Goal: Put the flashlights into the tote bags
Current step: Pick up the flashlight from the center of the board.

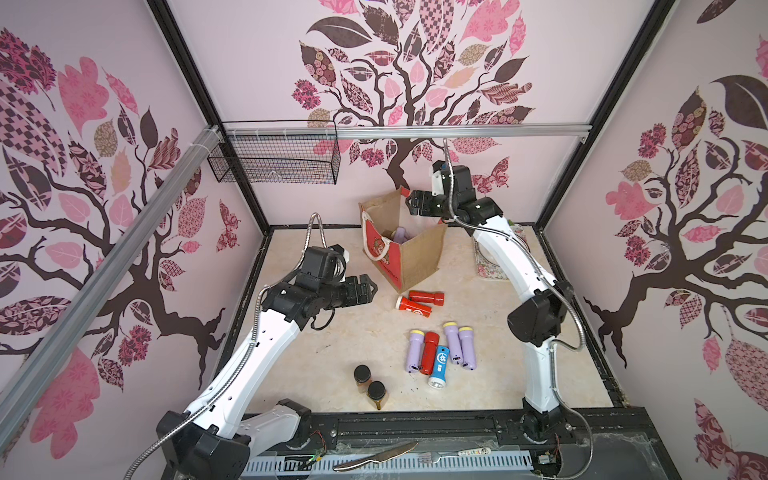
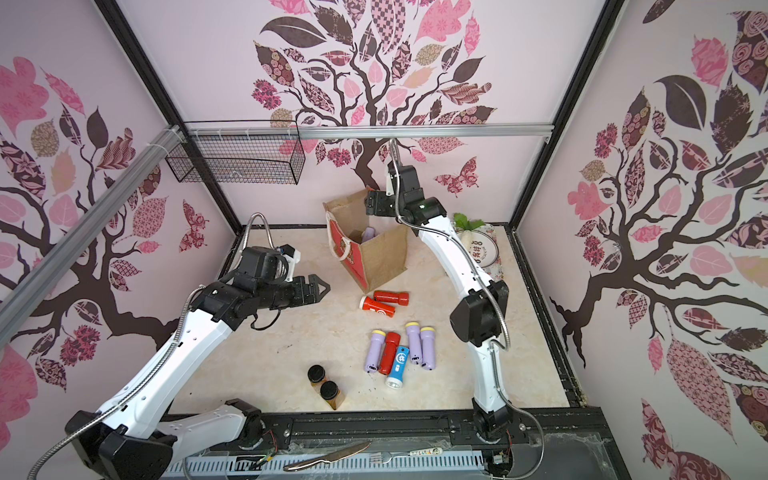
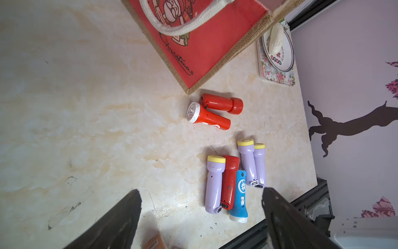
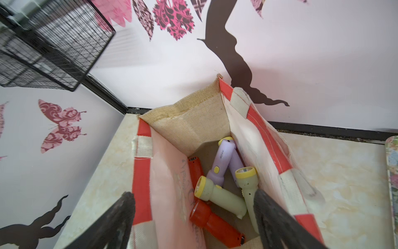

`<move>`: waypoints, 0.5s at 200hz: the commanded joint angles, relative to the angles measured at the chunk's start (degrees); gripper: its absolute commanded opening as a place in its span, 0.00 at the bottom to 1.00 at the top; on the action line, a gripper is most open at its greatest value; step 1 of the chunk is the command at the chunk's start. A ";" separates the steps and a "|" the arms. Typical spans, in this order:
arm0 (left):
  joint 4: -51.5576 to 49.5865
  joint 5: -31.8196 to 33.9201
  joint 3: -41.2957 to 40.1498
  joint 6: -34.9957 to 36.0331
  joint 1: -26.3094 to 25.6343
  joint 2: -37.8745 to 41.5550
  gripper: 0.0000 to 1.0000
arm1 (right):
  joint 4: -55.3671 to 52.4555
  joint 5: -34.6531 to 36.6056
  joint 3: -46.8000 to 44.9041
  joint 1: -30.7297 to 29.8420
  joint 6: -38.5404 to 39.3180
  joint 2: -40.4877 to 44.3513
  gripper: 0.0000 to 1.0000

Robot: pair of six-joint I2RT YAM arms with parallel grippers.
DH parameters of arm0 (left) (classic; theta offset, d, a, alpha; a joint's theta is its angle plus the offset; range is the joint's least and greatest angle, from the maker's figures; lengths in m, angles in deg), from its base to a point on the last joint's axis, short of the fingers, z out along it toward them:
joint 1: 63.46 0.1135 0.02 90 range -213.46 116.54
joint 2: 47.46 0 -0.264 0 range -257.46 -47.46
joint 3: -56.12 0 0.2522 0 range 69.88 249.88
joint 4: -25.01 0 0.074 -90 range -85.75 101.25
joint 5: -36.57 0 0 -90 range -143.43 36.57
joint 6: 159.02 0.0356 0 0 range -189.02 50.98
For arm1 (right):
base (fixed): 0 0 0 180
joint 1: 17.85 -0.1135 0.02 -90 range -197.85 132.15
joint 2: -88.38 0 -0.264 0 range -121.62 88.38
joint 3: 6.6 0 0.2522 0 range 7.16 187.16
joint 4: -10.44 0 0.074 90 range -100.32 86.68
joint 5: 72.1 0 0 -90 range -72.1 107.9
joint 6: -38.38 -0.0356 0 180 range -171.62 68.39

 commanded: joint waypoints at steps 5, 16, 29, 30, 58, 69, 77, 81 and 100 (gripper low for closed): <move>1.66 -0.97 -2.80 0.84 -1.50 -0.96 0.90 | -2.67 -0.42 -5.92 -0.10 1.72 9.61 0.89; 1.65 -0.57 -3.02 0.83 -2.54 -1.64 0.89 | -2.82 -0.47 -10.06 -0.15 2.06 12.45 0.90; 1.32 -0.02 -3.16 0.85 -3.94 -2.52 0.89 | -3.02 -0.44 -14.63 -0.06 2.58 15.77 0.91; 1.31 -0.01 -3.23 0.84 -4.04 -2.56 0.89 | -3.03 -0.48 -14.90 -0.07 2.63 15.98 0.91; 1.92 0.27 -4.19 -0.19 -6.45 -4.65 0.87 | -3.92 -0.13 -24.24 -0.08 4.53 23.29 0.92; 2.27 0.32 -4.44 -0.85 -7.44 -5.50 0.87 | -4.01 -0.05 -28.10 -0.01 5.09 26.17 0.93; 2.26 0.40 -4.50 -1.37 -7.99 -6.25 0.86 | -4.09 -0.17 -30.86 0.06 5.31 28.23 0.93; 2.15 0.43 -4.40 -1.59 -8.29 -6.54 0.86 | -4.04 -0.43 -32.22 0.22 5.27 29.14 0.94; 2.06 1.22 -4.48 -2.38 -10.15 -7.72 0.85 | -4.58 -1.82 -38.18 0.84 5.04 33.23 0.94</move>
